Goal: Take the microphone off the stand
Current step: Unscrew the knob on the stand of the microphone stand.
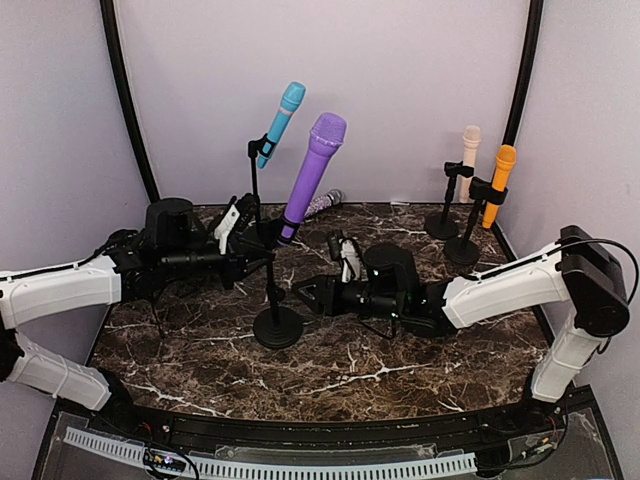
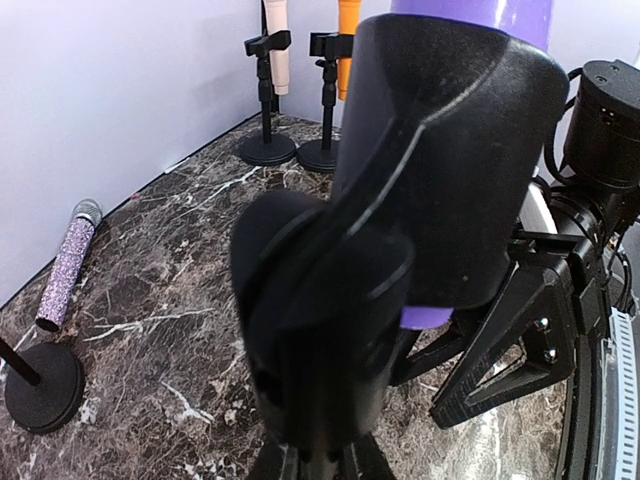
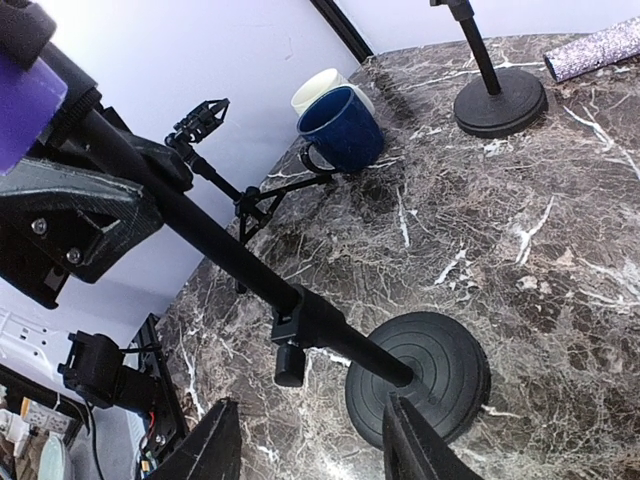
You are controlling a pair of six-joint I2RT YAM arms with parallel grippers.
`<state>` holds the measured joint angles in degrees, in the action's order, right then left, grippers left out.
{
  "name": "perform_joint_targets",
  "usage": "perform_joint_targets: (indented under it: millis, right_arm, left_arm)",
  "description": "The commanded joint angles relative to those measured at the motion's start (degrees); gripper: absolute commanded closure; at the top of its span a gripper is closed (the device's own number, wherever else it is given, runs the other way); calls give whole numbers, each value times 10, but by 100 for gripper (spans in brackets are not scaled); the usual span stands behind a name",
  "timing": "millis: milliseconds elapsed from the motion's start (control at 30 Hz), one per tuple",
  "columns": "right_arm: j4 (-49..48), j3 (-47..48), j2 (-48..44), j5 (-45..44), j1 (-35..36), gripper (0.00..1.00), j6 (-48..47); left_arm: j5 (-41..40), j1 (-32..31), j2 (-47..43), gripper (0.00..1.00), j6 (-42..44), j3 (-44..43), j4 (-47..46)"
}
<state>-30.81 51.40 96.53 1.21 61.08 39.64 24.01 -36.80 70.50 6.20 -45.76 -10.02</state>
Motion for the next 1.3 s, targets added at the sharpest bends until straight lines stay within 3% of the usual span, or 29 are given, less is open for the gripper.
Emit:
perform_joint_targets:
  millis: [0,100,200,300,1100,1267]
  right_arm:
    - [-28,-6,-16,17,-8,51,27]
    - [-35,-7,-13,28,-6,54,8]
    - [1,4,-13,-7,6,59,-31]
    - [9,5,-11,-36,17,59,-57]
    - [18,75,69,-92,56,71,-79]
    - [33,87,83,-106,61,83,-90]
  left_arm:
    - [-99,-13,-10,100,-42,9,28]
    - [-116,-19,-19,100,-48,25,19]
    - [-112,-29,-17,100,-50,25,18]
    - [-115,-35,-3,100,-48,20,24]
    - [-166,-67,-1,100,-20,31,12]
    - [-168,-69,-6,100,-19,33,12]
